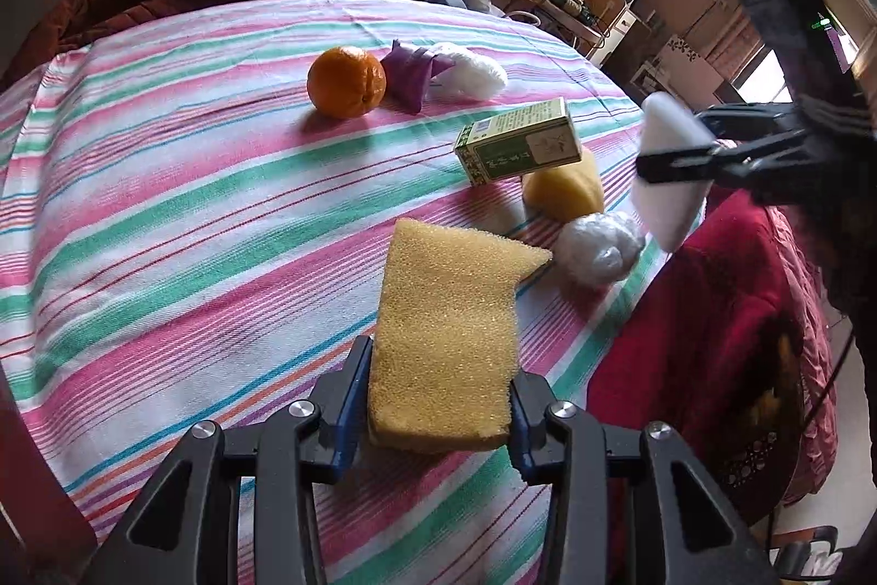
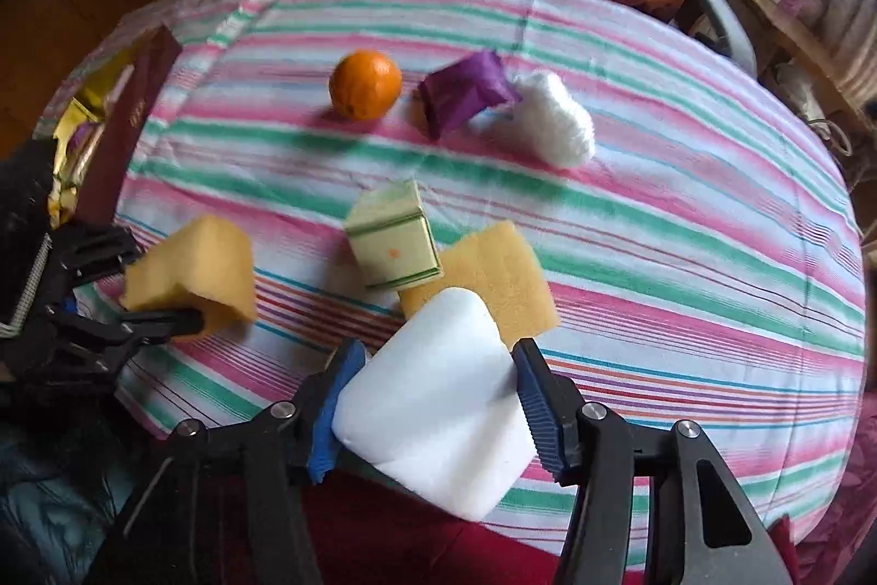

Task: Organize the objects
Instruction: 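Grasp the white foam block with the right gripper, then lower the sponge into the tray with the left gripper while the right drops the foam block in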

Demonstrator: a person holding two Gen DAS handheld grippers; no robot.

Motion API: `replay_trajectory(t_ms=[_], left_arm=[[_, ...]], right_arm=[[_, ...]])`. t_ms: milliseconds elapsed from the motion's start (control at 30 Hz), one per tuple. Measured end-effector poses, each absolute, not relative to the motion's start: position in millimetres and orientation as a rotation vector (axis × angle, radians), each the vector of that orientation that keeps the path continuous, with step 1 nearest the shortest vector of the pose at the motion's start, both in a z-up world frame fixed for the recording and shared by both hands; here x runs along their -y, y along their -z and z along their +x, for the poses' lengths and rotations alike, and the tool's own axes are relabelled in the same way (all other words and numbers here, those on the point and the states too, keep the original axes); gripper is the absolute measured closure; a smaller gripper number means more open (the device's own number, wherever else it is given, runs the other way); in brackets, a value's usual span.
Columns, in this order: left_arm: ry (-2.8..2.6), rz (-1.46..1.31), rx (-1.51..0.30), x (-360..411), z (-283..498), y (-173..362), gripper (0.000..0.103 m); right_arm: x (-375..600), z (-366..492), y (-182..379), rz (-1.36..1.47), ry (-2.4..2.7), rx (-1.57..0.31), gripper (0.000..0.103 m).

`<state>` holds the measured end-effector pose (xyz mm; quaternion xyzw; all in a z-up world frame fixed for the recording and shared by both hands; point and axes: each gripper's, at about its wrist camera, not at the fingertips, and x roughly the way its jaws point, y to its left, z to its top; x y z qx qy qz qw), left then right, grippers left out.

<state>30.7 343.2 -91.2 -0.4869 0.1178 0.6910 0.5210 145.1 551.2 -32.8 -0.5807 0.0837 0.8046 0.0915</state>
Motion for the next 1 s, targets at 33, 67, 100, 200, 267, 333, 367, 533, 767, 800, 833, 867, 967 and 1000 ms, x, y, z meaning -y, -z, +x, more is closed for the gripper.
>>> replay_trajectory(t_ms=[33,67,100,200,267,333,367,533,767,800,833,867,967,1000], left_arm=[[-1.659,-1.158,-0.274,-340,31,88,0.061],[-1.667,-1.145,-0.266,-337,32,83,0.061],[-1.674,-1.135,-0.263,-333,33,80,0.061],[-1.705,-1.102,-0.241,-318,33,65,0.061],[-1.744,-1.087,-0.216,-301,29,55,0.061],[-1.782,-1.085,-0.182,-284,22,46,0.061],[-1.808,-1.084,-0.162,-272,18,41,0.061],[-1.981,-1.076,-0.045,-204,-8,18,0.061],[-2.214,-1.102,0.119,-101,-47,9,0.061],[-2.246,-1.112,0.137,-89,-52,11,0.061],[-2.272,-1.123,0.153,-78,-58,13,0.061],[-2.297,-1.135,0.176,-66,-63,15,0.061],[-2.356,-1.176,0.231,-38,-77,23,0.061],[-2.372,-1.183,0.240,-32,-79,26,0.061]], right_arm=[[-549,150,24,-1.683,-2.396,-0.232,0.048],[-547,153,16,-1.650,-2.401,-0.226,0.048],[-545,158,6,-1.603,-2.414,-0.231,0.048],[-534,164,-22,-1.479,-2.460,-0.242,0.048],[-519,159,-40,-1.390,-2.515,-0.241,0.048],[-500,149,-52,-1.319,-2.575,-0.248,0.048],[-489,142,-58,-1.288,-2.606,-0.248,0.048],[-439,105,-66,-1.203,-2.752,-0.315,0.048],[-357,44,-48,-1.277,-2.890,-0.366,0.048],[-348,38,-46,-1.286,-2.903,-0.370,0.047],[-336,29,-44,-1.302,-2.922,-0.375,0.047],[-327,23,-42,-1.311,-2.933,-0.374,0.047],[-299,3,-39,-1.335,-2.963,-0.371,0.047],[-288,-4,-38,-1.346,-2.973,-0.365,0.047]])
